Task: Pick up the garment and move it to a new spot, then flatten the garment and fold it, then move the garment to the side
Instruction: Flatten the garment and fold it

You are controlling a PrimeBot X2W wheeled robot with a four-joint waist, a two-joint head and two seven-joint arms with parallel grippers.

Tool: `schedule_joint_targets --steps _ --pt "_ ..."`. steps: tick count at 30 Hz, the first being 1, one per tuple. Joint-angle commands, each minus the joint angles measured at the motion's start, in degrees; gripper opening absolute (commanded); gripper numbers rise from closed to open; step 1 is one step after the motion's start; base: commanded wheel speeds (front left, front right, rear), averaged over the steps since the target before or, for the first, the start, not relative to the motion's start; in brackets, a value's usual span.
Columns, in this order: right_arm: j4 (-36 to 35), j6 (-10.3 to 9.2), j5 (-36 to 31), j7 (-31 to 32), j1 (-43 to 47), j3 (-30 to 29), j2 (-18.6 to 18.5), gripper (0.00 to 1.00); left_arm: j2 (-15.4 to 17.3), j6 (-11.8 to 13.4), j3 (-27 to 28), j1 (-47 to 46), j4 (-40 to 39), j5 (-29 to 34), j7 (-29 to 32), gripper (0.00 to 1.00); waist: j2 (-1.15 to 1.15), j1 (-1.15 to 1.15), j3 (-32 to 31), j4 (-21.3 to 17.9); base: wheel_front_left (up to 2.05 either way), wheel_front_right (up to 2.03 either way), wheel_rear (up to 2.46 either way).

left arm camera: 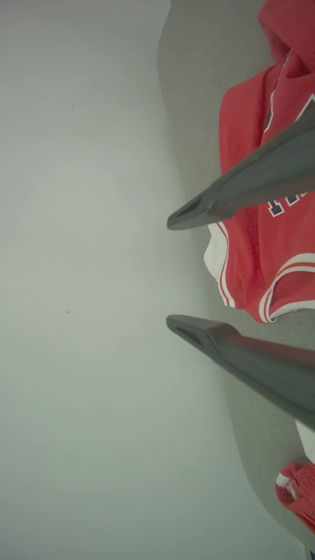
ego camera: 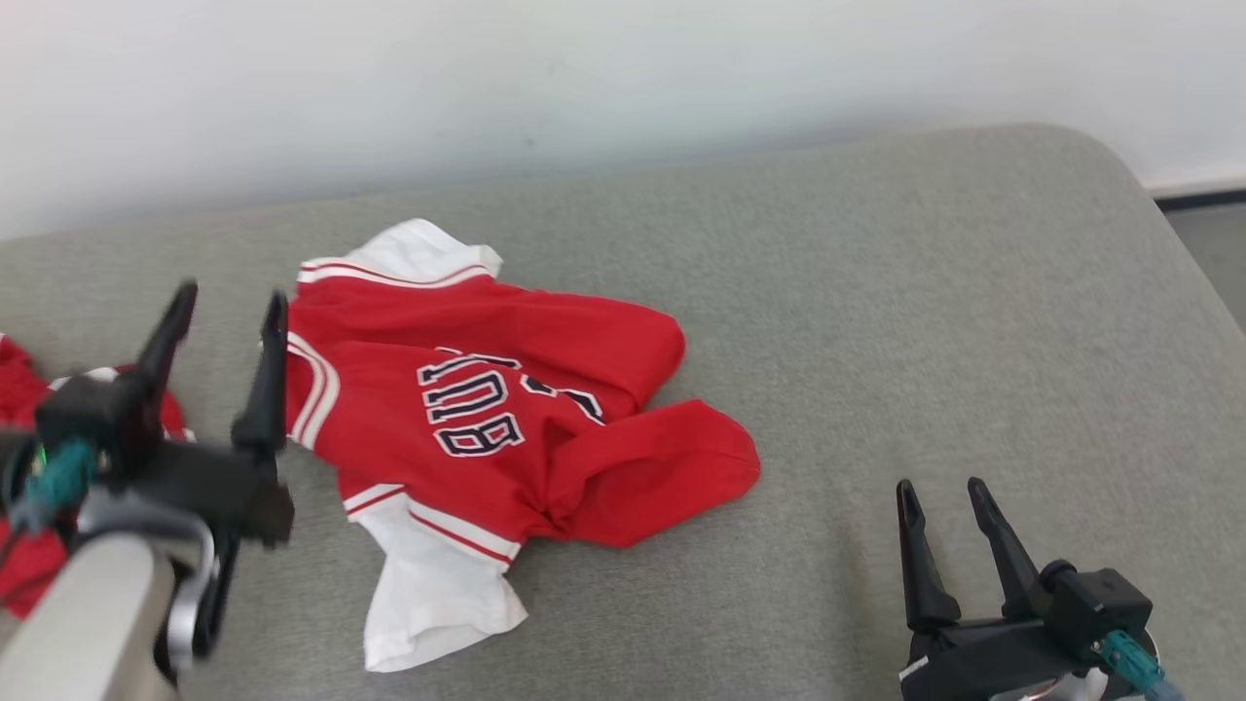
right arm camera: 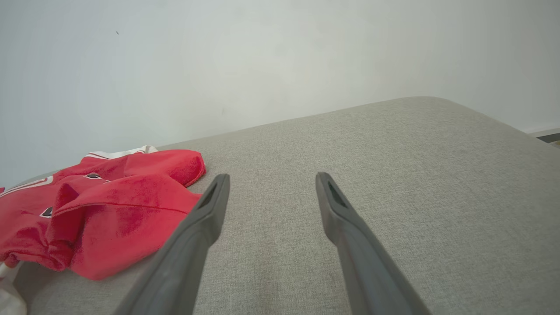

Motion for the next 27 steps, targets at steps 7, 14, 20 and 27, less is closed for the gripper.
schedule_joint_targets --steps 7,14,20,27 --pt "-0.08 -0.15 -0.69 -0.03 2.09 -0.76 -0.02 1.0 -3.67 1.84 9.16 14.06 -7.95 4.73 -0.04 1.0 0.0 0.01 -3.35 4.13 0.0 0.0 0.0" --pt "-0.4 -0.15 -1.38 -0.03 3.09 -1.37 -0.01 1.0 -8.07 0.3 15.54 24.4 -15.11 8.44 -0.04 1.0 0.0 0.01 -3.89 6.41 0.0 0.0 0.0" --pt "0.02 -0.15 -1.32 -0.03 3.66 -0.8 -0.02 1.0 -13.56 -0.91 20.31 30.69 -18.23 11.44 -0.04 1.0 0.0 0.01 -4.24 7.08 0.0 0.0 0.0" --pt "0.46 -0.15 -1.32 -0.02 3.93 -0.69 -0.02 1.0 -17.8 -3.33 23.12 34.19 -17.55 15.6 -0.05 1.0 0.0 0.01 -4.38 7.26 0.0 0.0 0.0"
